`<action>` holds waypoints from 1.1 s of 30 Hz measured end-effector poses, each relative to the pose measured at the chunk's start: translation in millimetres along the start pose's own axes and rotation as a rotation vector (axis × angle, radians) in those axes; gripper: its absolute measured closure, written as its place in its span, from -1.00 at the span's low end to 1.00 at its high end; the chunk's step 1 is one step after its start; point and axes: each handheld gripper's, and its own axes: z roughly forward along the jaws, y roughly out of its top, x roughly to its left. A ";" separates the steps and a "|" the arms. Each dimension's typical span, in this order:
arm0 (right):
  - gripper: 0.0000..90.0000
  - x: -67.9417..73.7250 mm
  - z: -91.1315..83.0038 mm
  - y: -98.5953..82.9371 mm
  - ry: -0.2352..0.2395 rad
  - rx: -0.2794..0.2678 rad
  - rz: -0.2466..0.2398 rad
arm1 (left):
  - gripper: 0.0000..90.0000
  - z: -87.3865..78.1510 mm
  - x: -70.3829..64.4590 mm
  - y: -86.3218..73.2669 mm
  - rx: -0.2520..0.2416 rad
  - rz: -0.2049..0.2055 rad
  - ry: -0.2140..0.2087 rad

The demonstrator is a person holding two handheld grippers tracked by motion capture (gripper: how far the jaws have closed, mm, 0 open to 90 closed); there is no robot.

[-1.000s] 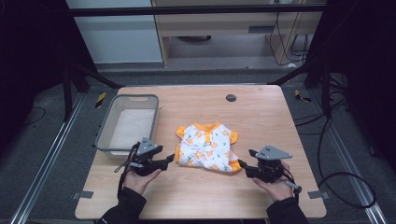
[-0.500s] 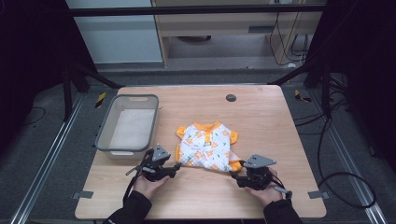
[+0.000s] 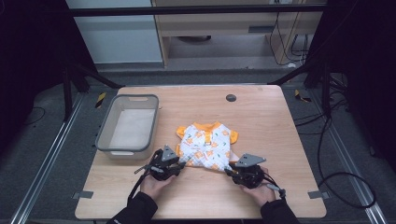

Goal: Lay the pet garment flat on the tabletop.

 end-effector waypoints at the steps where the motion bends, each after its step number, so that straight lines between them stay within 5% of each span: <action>1: 0.68 0.9 0.3 0.6 -0.001 0.002 -0.009 | 0.61 -0.2 0.2 0.0 0.002 -0.003 0.002; 3: 0.73 2.2 -0.4 1.9 0.007 0.003 -0.013 | 0.77 -1.1 0.2 0.2 0.004 -0.010 -0.013; 9: 0.78 2.2 -12.1 6.3 0.040 -0.036 0.010 | 0.85 -16.4 -7.7 5.7 -0.028 0.001 -0.054; 18: 0.79 8.3 -55.8 13.3 0.108 -0.129 0.046 | 0.87 -80.3 -18.6 17.0 -0.140 0.014 -0.134; 21: 0.78 3.2 -64.7 21.9 0.126 -0.149 0.095 | 0.97 -92.2 -16.3 25.7 -0.169 -0.003 -0.145; 24: 0.78 -7.9 -59.1 31.4 0.122 -0.147 0.144 | 0.99 -83.7 -9.0 38.4 -0.139 -0.015 -0.125; 29: 0.77 -32.7 -23.4 40.4 0.057 -0.106 0.247 | 0.99 -43.5 5.4 46.1 -0.111 -0.045 -0.061; 33: 0.72 -40.7 7.5 34.9 -0.024 -0.046 0.260 | 0.99 -18.6 15.4 40.3 -0.090 -0.095 -0.043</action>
